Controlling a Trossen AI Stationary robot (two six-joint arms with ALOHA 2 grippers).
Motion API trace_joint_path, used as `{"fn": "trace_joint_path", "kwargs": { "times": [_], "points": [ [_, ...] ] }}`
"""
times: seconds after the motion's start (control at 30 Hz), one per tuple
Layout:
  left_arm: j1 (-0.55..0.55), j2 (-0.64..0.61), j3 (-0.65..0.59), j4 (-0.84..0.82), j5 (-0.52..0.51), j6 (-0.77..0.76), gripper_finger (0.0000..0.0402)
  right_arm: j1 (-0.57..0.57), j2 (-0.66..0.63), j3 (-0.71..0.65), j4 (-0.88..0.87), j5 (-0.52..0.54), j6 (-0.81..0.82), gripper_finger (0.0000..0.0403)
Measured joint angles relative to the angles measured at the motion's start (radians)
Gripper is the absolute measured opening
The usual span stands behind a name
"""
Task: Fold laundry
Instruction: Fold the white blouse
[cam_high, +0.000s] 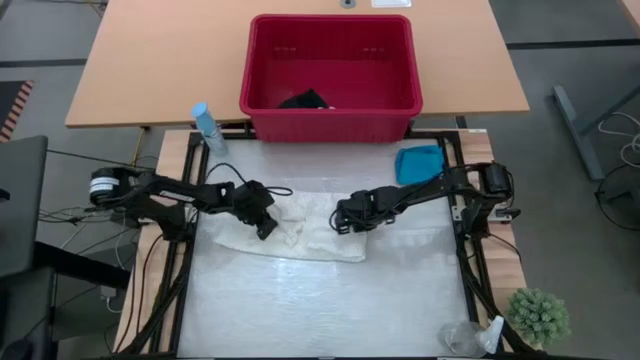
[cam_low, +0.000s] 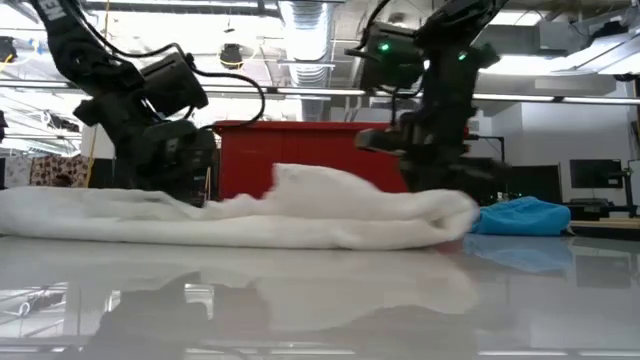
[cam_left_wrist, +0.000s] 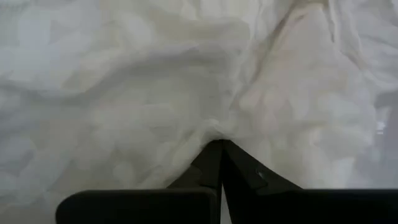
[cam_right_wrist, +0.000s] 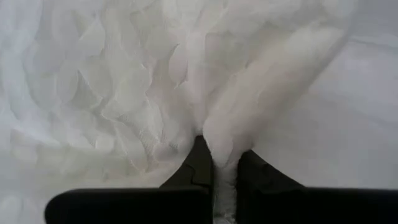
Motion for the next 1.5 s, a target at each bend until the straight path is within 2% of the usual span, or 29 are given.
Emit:
{"fn": "trace_joint_path", "kwargs": {
  "times": [0.23,0.47,0.57,0.7,0.93,1.03,1.13,1.23,1.37,1.5],
  "points": [
    [-0.049,0.195,0.099,0.173,0.051,-0.027,0.0000,0.011,-0.109,0.001,-0.201,0.034,0.027,0.0049],
    [-0.062,0.394,0.349,0.154,0.146,0.093,0.0000,0.011,-0.204,0.001,-0.319,0.063,0.056,0.0049],
    [-0.057,0.446,0.467,0.069,0.196,0.128,0.0000,0.011,-0.242,0.002,-0.383,0.079,0.088,0.0049],
    [-0.041,0.443,0.606,-0.103,0.249,0.148,0.0000,0.018,-0.276,0.002,-0.480,0.118,0.146,0.0049],
    [-0.016,0.322,0.796,-0.468,0.272,0.212,0.0000,0.025,-0.300,0.003,-0.544,0.148,0.163,0.0049],
    [-0.009,0.233,0.850,-0.639,0.230,0.264,0.0000,0.025,-0.302,0.004,-0.541,0.148,0.163,0.0049],
    [0.013,0.094,0.831,-0.770,0.141,0.355,0.0000,0.024,-0.302,0.004,-0.538,0.148,0.162,0.0049],
    [0.051,-0.052,0.681,-0.775,0.092,0.333,0.0000,0.025,-0.302,0.004,-0.535,0.150,0.162,0.0049],
    [0.080,-0.218,0.374,-0.576,0.051,0.206,0.0000,0.025,-0.302,0.004,-0.525,0.155,0.162,0.0049],
    [0.067,-0.292,0.144,-0.285,-0.003,0.068,0.0000,0.025,-0.302,0.004,-0.509,0.161,0.161,0.0049]
  ]
}}
